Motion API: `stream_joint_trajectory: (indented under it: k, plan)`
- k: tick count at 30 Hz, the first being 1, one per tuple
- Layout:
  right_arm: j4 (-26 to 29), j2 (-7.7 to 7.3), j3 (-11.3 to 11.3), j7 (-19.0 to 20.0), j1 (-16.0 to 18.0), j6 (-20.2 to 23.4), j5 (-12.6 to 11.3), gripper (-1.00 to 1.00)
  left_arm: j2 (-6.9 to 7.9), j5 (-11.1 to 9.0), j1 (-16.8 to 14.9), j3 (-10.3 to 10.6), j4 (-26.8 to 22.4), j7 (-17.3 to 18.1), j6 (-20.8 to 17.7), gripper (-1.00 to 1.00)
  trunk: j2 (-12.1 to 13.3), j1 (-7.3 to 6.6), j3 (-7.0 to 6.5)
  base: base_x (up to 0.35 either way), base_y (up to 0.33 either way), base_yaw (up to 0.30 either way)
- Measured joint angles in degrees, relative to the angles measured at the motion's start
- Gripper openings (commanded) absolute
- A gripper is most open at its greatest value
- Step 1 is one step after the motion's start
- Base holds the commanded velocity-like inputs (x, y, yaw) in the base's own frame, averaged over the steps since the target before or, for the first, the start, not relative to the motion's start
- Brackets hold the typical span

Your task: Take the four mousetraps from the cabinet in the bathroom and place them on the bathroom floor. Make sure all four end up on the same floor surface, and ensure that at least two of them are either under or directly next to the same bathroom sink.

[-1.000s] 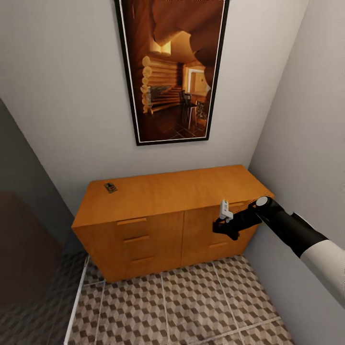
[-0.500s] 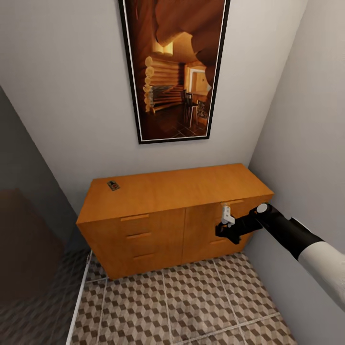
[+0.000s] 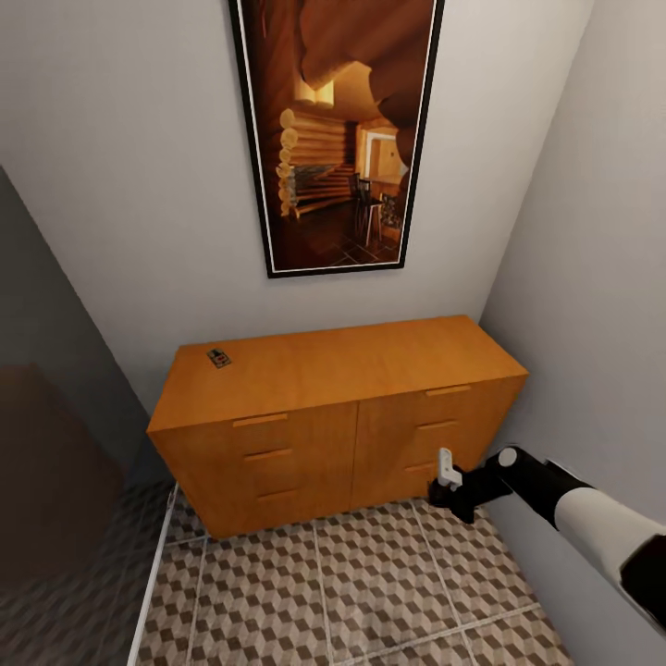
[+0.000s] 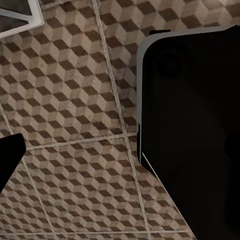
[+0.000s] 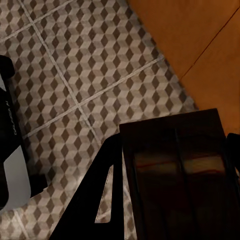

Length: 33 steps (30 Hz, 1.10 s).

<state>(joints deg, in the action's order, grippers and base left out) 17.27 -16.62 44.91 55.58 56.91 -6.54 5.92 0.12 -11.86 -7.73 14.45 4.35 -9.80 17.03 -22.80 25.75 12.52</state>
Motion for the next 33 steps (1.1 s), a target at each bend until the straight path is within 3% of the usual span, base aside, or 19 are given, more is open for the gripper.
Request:
stream_joint_trajectory:
  k: [4,6,16,22,28,33]
  plan:
    - [-9.38,3.17,0.91,-1.87,-0.92,-7.82,0.05,-1.00,0.00,0.00,0.00,0.00,0.00,0.00,0.00,1.00,0.00,0.00,0.00,0.000,0.000,0.000]
    - [-12.61,4.53,1.40,-3.42,-3.63,-12.02,0.22,-1.00,0.00,-0.01,0.00,0.00,-0.01,0.01,0.00,1.00,0.00,0.00,0.01,0.000,0.000,0.000]
    - [-15.21,6.31,1.45,-12.10,-17.05,-21.89,2.15,-1.00,0.00,0.00,0.00,0.00,0.00,-0.01,0.00,1.00,-0.01,0.00,0.01,0.000,0.000,0.000]
    - [-15.54,8.69,1.20,-14.59,-21.74,-23.24,2.29,-1.00,0.00,0.00,0.00,0.00,0.00,-0.01,0.03,1.00,-0.01,0.00,0.00,0.000,0.000,0.000]
    - [-15.95,13.35,1.34,-20.00,-29.05,-23.22,2.42,-1.00,0.11,0.10,0.00,0.00,-0.11,-0.06,0.24,1.00,-0.01,0.00,0.01,0.000,0.000,0.000]
    - [-15.98,16.38,1.10,-21.72,-31.85,-23.00,2.20,-1.00,0.08,0.44,0.00,-0.03,-0.72,-0.25,0.47,1.00,-0.01,0.00,0.00,0.000,0.000,0.000]
